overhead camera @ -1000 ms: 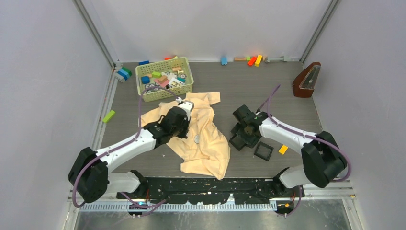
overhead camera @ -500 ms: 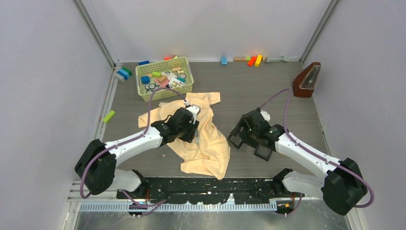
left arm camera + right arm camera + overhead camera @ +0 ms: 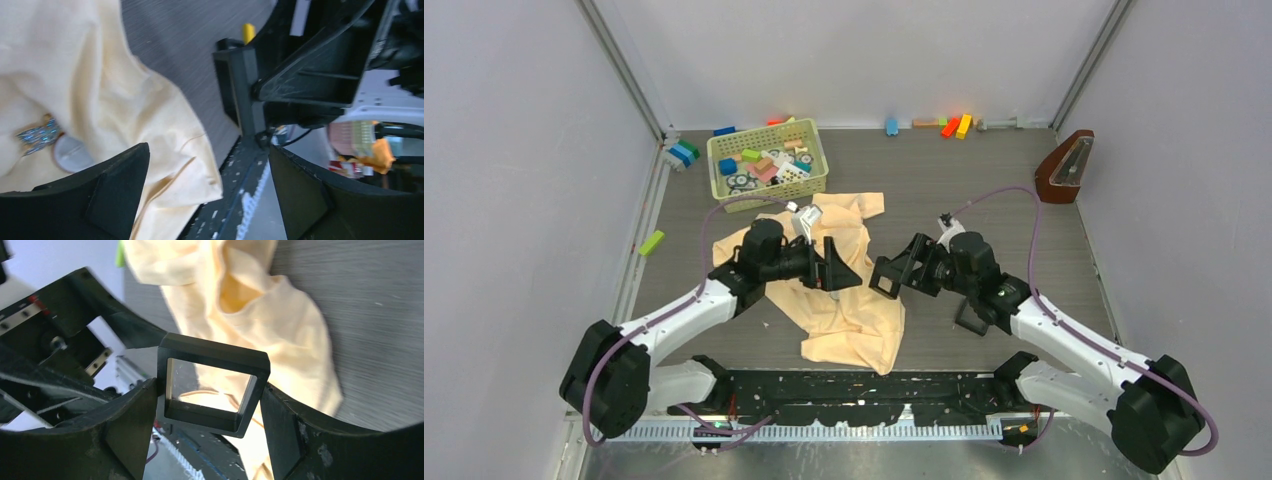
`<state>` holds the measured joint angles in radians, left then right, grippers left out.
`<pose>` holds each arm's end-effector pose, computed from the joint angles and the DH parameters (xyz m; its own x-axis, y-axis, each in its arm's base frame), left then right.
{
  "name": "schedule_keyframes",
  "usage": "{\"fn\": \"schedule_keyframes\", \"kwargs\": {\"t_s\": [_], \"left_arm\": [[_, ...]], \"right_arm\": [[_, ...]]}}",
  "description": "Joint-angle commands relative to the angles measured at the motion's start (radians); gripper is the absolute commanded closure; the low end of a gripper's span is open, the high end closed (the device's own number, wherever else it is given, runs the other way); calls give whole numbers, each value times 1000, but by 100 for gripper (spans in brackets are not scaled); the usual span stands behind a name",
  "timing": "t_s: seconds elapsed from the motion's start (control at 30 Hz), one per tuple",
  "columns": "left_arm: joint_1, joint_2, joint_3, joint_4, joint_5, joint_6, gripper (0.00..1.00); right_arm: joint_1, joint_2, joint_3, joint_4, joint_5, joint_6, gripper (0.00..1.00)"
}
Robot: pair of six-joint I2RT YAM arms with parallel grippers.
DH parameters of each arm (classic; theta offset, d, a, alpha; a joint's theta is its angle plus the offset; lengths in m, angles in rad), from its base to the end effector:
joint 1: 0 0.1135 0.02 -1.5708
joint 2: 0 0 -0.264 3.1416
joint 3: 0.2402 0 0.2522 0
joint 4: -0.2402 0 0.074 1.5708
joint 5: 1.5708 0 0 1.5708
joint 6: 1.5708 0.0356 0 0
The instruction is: Remove the brooch from the garment
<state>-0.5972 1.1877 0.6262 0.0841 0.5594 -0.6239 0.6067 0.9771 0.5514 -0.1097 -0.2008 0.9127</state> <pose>0.1987 -0.1580 0.2309 -0.8145 -0.0449 -0.5784 0.4812 0.5047 -0.7168 0.1716 0.1278 0.2303 -0.8099 0.3816 -0.4455 -0.0963 0.6627 0.7427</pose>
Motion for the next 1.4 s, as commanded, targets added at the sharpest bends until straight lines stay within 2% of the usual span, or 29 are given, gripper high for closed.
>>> {"fn": "schedule_keyframes", "kwargs": {"t_s": [0.0,0.07,0.17,0.3,0.4,0.47,0.67,0.8,0.87,0.9,0.93,0.97,1.03,1.13,1.23,1.37], "left_arm": [[27,-32,-48,397,239,-303,5],[38,-10,-82,547,264,-427,1],[50,40,-119,813,290,-626,0],[50,120,-129,1085,299,-827,0],[50,181,-131,1202,298,-906,2],[50,211,-127,1259,301,-940,7],[51,249,-111,1302,309,-955,30],[51,259,-97,1319,323,-966,51],[51,262,-96,1332,330,-970,63],[50,263,-97,1333,333,-969,68],[52,264,-95,1333,338,-966,71],[51,265,-95,1324,342,-960,73],[51,266,-94,1306,349,-948,78],[52,268,-90,1275,358,-932,80],[51,268,-85,1245,365,-916,82],[51,260,-77,1207,370,-889,84]], "right_arm": [[-4,-50,-38,334,-145,21,48],[-5,-61,-57,418,-166,49,49],[-7,-76,-73,531,-183,83,51],[-8,-76,-73,644,-197,136,53],[-10,-58,-60,696,-216,174,53],[-10,-44,-47,718,-232,188,54],[-10,1,-47,790,-272,236,56],[-10,10,-57,821,-282,250,57],[-11,6,-61,825,-279,256,50],[-12,4,-61,818,-278,255,38],[-12,2,-59,814,-279,251,32],[-12,2,-55,801,-280,247,22],[-11,2,-44,776,-285,235,16],[-12,5,-24,730,-303,210,13],[-12,4,-6,679,-313,186,13],[-12,0,30,549,-300,133,28]]}}
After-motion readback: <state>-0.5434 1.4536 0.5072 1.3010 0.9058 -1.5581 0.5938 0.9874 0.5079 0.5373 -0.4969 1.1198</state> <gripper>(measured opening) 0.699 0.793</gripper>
